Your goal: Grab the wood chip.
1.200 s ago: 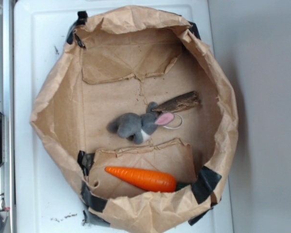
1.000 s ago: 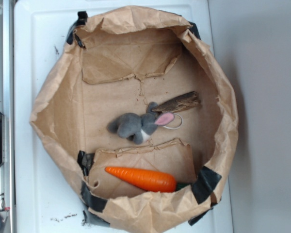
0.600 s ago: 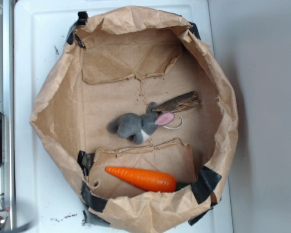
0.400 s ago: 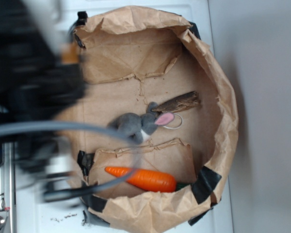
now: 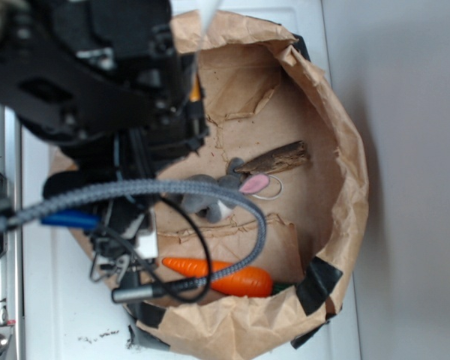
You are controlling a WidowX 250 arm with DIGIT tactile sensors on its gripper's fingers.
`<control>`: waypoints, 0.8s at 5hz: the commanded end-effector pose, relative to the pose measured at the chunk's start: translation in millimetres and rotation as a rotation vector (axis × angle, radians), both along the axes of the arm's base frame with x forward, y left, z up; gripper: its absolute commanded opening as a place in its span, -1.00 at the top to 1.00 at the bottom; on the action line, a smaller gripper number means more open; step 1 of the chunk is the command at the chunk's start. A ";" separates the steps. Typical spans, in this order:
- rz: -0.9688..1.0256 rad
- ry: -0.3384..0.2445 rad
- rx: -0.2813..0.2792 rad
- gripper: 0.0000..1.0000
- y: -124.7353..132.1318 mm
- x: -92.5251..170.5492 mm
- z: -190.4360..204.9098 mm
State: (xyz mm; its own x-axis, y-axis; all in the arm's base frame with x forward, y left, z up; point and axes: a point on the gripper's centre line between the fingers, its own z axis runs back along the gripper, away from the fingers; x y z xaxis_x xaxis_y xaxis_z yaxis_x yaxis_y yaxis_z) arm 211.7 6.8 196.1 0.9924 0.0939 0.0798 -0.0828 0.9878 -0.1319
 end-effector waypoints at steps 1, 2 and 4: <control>0.099 -0.049 0.095 -1.00 0.3 31.2 -37.0; 0.021 0.019 0.172 -1.00 -6.0 63.0 -89.0; 0.010 0.096 0.159 -1.00 22.5 114.7 -142.4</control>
State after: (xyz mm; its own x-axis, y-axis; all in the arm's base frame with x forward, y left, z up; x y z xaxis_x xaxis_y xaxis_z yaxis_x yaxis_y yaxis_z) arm 318.4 23.2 36.5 0.9945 0.0803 -0.0675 -0.0777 0.9962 0.0403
